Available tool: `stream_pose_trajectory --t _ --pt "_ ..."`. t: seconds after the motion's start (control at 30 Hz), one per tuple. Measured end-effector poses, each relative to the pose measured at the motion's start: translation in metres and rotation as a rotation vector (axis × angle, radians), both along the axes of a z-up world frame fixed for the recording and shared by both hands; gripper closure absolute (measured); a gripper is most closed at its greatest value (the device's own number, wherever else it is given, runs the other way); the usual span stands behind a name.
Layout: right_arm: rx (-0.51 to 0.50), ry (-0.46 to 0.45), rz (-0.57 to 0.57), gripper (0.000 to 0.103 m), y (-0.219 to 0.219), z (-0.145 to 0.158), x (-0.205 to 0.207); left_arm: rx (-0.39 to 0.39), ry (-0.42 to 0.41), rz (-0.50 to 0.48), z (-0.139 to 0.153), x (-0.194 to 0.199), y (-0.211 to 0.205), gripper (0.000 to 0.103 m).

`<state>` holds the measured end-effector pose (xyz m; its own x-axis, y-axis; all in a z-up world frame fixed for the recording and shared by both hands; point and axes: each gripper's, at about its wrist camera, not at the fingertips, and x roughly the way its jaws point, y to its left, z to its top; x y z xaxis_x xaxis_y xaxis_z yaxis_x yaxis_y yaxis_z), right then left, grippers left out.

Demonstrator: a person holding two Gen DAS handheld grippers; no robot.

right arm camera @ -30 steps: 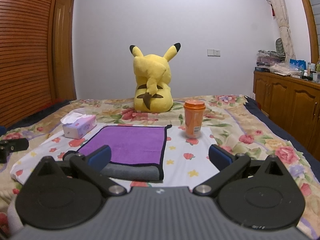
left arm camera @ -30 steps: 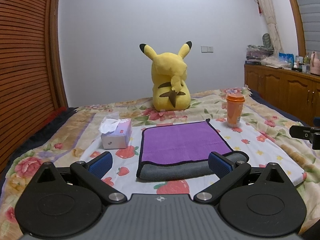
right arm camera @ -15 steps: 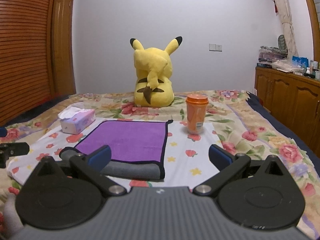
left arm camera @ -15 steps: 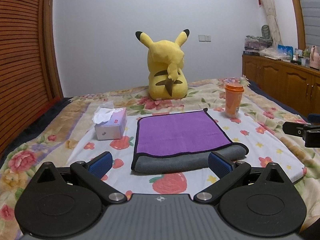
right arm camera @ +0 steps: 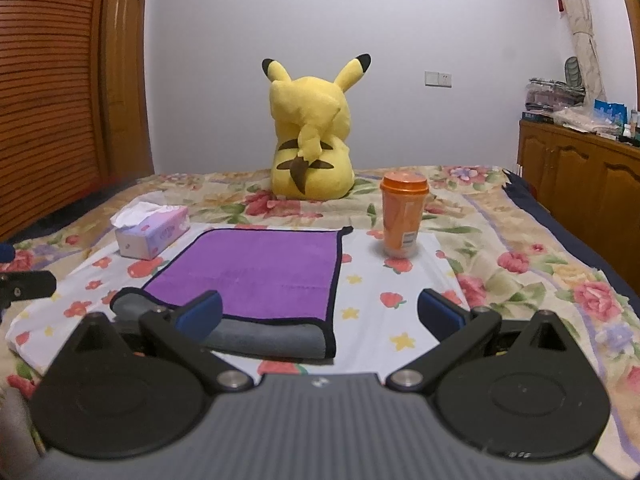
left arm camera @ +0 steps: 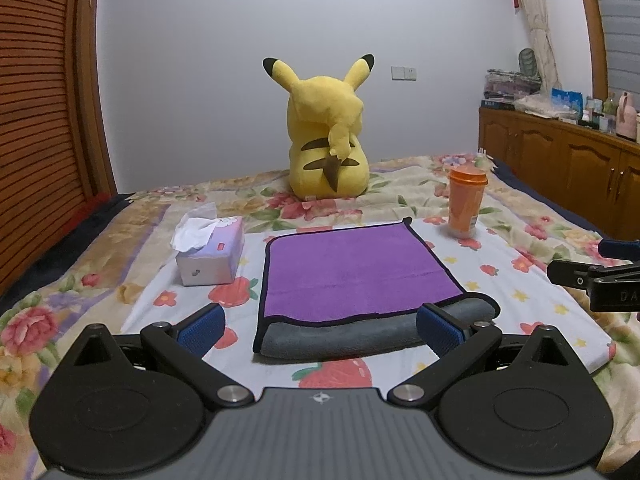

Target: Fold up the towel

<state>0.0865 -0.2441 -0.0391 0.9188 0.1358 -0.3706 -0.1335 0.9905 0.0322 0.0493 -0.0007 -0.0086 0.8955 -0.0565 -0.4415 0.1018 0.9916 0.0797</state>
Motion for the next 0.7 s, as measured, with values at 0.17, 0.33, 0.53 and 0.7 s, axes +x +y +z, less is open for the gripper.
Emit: stream_pose_trajectory --t 0.17,0.33,0.53,0.7 --pt "-0.005 0.007 0.010 0.000 0.002 -0.002 0.008 -0.002 0.018 0.000 -0.003 0.013 0.001 0.000" --pt "-0.011 0.025 0.018 0.000 0.004 -0.005 0.019 0.003 0.039 -0.013 -0.007 0.023 0.001 0.000" --pt "-0.006 0.050 0.025 0.000 0.005 -0.010 0.032 0.000 0.070 -0.025 -0.013 0.036 0.002 0.003" --pt "-0.005 0.070 0.038 0.000 0.007 -0.015 0.041 -0.008 0.100 -0.032 -0.018 0.051 0.006 0.008"
